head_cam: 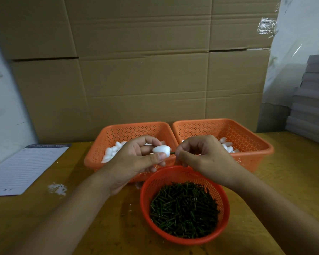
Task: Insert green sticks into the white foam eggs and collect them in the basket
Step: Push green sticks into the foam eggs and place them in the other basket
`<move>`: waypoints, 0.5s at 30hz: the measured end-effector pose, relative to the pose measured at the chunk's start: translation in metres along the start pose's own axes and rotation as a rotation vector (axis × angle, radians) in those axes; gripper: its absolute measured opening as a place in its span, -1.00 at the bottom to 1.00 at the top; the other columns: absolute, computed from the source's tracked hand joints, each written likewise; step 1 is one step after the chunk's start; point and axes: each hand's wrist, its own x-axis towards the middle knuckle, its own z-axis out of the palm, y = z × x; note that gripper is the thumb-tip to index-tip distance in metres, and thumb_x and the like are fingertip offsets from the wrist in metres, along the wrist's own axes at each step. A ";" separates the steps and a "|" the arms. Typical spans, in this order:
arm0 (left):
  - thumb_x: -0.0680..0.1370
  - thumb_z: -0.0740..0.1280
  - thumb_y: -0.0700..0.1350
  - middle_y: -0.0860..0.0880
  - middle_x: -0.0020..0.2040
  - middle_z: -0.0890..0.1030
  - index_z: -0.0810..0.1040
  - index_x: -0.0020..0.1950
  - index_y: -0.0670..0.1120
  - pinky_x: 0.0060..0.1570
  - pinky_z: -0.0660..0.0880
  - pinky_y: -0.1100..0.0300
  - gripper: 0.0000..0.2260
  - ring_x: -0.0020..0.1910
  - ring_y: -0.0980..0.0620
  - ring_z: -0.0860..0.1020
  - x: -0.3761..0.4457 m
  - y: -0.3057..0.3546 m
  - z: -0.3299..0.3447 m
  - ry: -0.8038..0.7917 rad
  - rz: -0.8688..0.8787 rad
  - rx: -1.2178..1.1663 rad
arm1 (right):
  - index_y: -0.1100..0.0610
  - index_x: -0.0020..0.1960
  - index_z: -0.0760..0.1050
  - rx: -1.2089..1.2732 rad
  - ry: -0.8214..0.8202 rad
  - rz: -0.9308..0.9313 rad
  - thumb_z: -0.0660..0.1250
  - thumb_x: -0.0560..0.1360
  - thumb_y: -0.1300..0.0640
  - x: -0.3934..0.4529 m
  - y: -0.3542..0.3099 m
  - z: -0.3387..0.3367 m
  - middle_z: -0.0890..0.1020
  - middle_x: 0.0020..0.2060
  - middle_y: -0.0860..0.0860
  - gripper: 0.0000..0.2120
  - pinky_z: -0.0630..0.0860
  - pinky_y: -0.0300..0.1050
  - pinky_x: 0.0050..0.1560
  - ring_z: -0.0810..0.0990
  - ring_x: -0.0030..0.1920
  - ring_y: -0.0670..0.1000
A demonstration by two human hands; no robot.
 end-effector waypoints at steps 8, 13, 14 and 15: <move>0.39 0.53 -0.08 -0.09 0.02 0.72 0.66 -0.06 0.09 -0.19 0.58 0.25 -0.84 -0.09 0.01 0.67 0.000 -0.003 0.000 0.018 0.001 0.013 | 0.17 -0.23 0.64 0.016 -0.019 0.016 0.35 0.57 0.17 -0.002 -0.004 0.003 0.66 -0.34 0.19 -0.78 0.49 0.20 -0.28 0.59 -0.28 0.28; 0.37 0.58 -0.05 -0.12 -0.03 0.72 0.67 -0.07 0.11 -0.21 0.57 0.24 -0.80 -0.13 0.00 0.67 0.002 -0.006 0.001 0.038 0.036 -0.013 | 0.24 -0.20 0.64 0.108 -0.042 0.085 0.33 0.59 0.17 -0.002 -0.006 0.004 0.66 -0.33 0.21 -0.75 0.45 0.15 -0.32 0.55 -0.33 0.23; 0.35 0.59 -0.03 -0.13 -0.03 0.72 0.67 -0.07 0.11 -0.21 0.57 0.23 -0.79 -0.14 0.00 0.67 0.002 -0.007 0.002 0.045 0.044 -0.018 | 0.24 -0.21 0.64 0.136 -0.045 0.107 0.33 0.60 0.15 -0.002 -0.006 0.004 0.67 -0.31 0.22 -0.74 0.44 0.09 -0.31 0.54 -0.32 0.19; 0.34 0.59 -0.02 -0.14 -0.03 0.72 0.67 -0.07 0.11 -0.21 0.57 0.24 -0.78 -0.14 0.00 0.67 0.002 -0.007 0.002 0.051 0.052 -0.018 | 0.24 -0.21 0.64 0.166 -0.050 0.131 0.32 0.61 0.14 -0.002 -0.007 0.004 0.67 -0.30 0.22 -0.73 0.44 0.02 -0.31 0.55 -0.32 0.12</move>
